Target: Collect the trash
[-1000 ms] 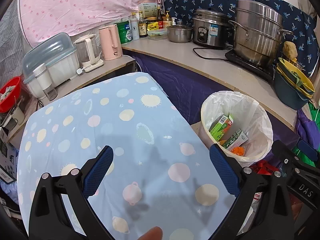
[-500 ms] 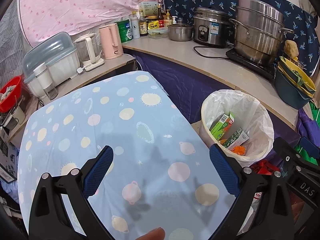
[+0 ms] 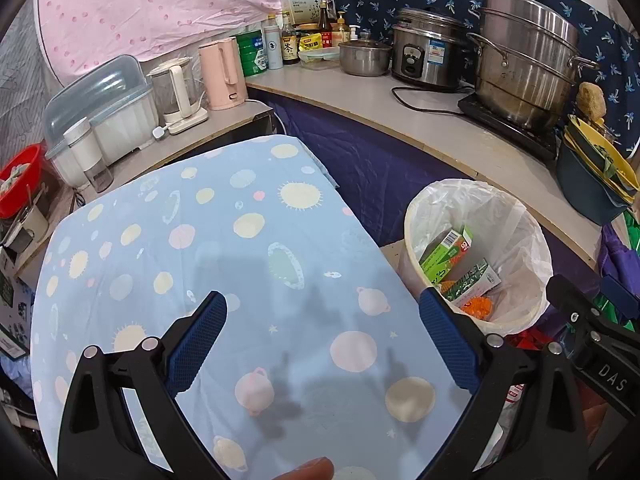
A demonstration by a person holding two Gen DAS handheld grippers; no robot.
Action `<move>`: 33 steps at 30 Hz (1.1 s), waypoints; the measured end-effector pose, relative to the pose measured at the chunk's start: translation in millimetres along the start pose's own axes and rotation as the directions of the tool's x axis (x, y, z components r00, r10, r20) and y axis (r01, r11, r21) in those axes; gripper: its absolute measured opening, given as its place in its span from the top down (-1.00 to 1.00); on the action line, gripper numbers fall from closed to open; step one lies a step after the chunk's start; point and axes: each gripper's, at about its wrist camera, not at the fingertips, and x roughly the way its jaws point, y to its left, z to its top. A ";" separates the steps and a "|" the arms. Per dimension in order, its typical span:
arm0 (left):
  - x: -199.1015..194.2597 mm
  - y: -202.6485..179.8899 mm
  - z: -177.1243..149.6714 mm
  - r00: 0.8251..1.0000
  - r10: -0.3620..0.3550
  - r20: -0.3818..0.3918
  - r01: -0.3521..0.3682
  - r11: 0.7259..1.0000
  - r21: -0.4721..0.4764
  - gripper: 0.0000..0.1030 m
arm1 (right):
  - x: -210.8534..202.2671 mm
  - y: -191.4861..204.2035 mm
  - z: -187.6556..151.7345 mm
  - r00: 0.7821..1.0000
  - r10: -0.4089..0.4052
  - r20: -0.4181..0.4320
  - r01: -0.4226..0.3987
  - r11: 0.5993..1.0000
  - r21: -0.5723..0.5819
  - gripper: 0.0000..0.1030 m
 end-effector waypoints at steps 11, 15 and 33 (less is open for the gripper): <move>4.4 -3.7 3.0 1.000 0.006 -0.006 -0.006 1.000 0.007 -0.79 | 4.6 0.9 2.2 1.000 0.000 -0.003 0.000 1.000 -0.002 -0.87; 5.5 -6.4 4.3 1.000 0.008 -0.006 -0.008 1.000 0.015 -0.79 | 4.3 1.2 2.1 1.000 0.000 -0.003 0.000 1.000 -0.001 -0.87; 3.6 -23.1 3.7 1.000 -0.007 -0.004 0.007 0.998 0.057 -0.79 | 9.7 -8.6 5.5 1.000 -0.021 -0.005 0.021 1.000 -0.003 -0.87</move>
